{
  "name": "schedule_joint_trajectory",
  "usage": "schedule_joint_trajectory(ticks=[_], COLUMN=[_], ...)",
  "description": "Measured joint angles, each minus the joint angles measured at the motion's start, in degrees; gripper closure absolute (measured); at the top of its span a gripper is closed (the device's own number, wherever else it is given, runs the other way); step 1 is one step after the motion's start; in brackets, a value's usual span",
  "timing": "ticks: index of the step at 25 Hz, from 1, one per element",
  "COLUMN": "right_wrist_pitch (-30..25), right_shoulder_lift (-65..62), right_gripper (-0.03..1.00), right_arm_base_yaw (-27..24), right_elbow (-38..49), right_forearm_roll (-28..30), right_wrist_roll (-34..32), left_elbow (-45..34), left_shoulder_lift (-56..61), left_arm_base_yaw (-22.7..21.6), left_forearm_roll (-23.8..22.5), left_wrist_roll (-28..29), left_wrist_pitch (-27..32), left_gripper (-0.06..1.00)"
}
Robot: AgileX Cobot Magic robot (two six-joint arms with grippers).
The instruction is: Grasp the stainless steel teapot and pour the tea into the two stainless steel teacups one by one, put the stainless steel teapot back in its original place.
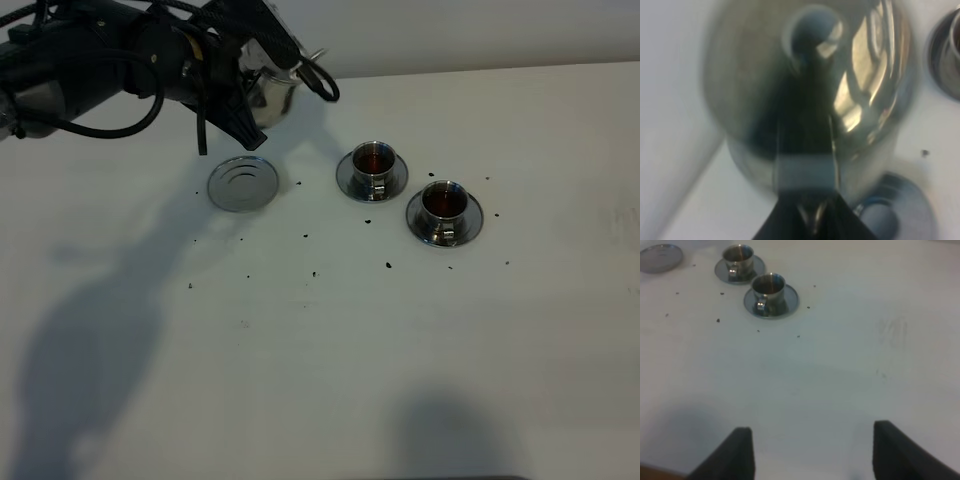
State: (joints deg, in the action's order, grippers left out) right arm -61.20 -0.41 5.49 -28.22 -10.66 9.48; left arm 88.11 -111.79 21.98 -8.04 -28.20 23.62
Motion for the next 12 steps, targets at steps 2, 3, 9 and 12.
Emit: schedule_joint_trajectory(ticks=[2,3,9,12], right_wrist_pitch=[0.0,0.0,0.0,0.0], right_shoulder_lift=[0.0,0.0,0.0,0.0], right_gripper=[0.46,0.46,0.46,0.46], right_arm_base_yaw=[0.0,0.0,0.0,0.0], right_elbow=[0.0,0.0,0.0,0.0], right_forearm_roll=[0.0,0.0,0.0,0.0], right_wrist_roll=[0.0,0.0,0.0,0.0], left_elbow=[0.0,0.0,0.0,-0.27], left_shoulder_lift=[0.53,0.65,0.65,0.65], left_arm_base_yaw=[0.0,0.0,-0.75,-1.3], left_forearm_roll=[0.0,0.0,0.06,0.06], left_wrist_roll=[4.76,6.94,15.08,18.19], left_wrist_pitch=[1.93,2.63,3.64,3.46], left_gripper=[0.83,0.83,0.83,0.83])
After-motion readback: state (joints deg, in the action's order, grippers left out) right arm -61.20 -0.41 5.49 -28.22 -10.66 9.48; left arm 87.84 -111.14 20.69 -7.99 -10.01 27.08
